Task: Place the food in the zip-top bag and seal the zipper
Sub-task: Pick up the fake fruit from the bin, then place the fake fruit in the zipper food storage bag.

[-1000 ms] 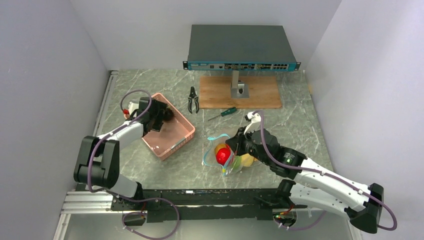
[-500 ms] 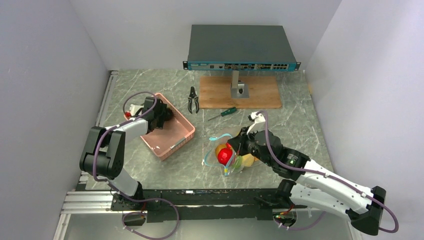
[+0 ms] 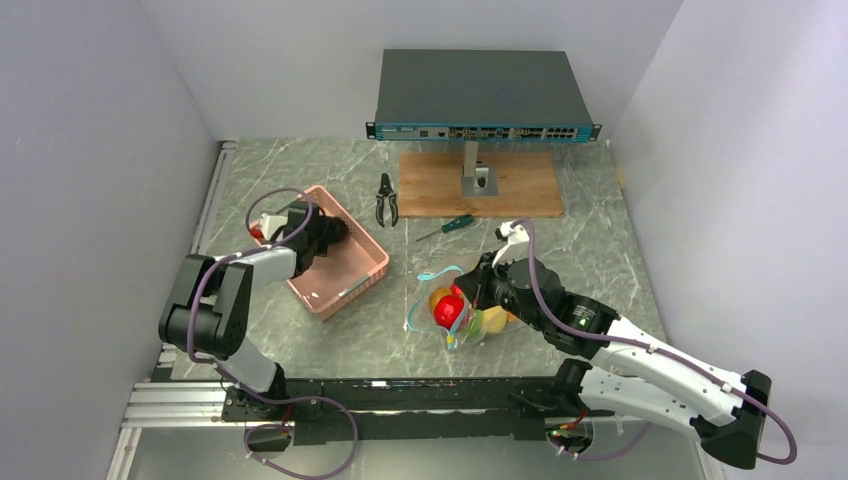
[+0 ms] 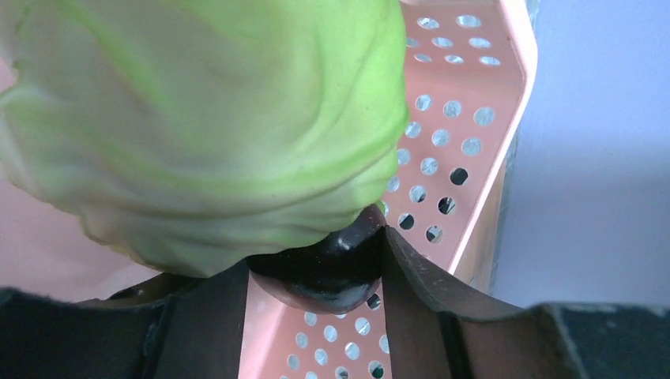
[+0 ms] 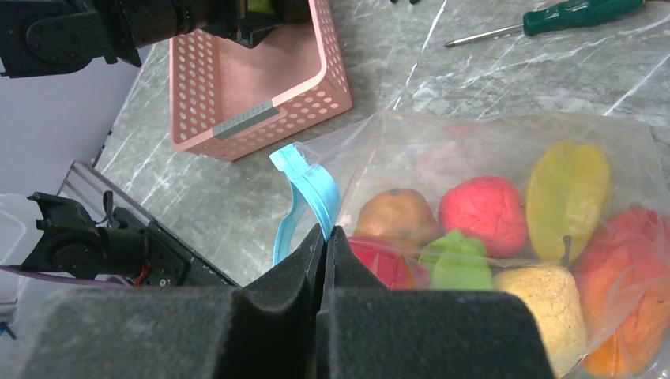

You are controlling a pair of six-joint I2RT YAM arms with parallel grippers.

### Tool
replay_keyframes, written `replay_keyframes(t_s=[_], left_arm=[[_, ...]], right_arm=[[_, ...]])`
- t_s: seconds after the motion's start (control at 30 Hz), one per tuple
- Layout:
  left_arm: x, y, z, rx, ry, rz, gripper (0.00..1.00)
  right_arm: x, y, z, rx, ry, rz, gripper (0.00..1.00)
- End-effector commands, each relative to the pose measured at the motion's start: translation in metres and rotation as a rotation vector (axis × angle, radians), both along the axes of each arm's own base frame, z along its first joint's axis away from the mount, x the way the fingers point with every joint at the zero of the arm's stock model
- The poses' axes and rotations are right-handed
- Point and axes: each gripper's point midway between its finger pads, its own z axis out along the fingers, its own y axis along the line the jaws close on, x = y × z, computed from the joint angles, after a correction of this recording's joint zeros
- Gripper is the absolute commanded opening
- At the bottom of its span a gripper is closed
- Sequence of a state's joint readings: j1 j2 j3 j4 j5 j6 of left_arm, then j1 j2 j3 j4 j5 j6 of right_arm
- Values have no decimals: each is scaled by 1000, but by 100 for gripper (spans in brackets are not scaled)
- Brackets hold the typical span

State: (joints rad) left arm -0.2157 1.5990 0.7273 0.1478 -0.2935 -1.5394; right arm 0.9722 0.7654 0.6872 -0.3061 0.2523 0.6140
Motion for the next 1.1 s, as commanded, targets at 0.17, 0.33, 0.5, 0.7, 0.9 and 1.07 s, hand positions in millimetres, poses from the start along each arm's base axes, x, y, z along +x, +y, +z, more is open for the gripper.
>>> replay_keyframes(t_s=[0.17,0.33,0.5,0.7,0.9,1.07], left_arm=[[-11,-6,57,150,-207,-194,37],[-42,-42,101,185,-367,-504,35],[-101,-91,128,143,-504,-909,40],[-165,-111,146,107,-612,-1170,42],[-211,-124,169,104,-717,-1274,42],[-244,-148,171,41,-728,-1363,40]], right_arm=[[4,5,20,66,-41,-8,0],[8,7,17,35,-47,-12,0],[9,10,9,24,-38,-3,0],[10,12,11,30,-49,2,0],[12,16,18,42,-62,4,0],[14,18,28,74,-79,2,0]])
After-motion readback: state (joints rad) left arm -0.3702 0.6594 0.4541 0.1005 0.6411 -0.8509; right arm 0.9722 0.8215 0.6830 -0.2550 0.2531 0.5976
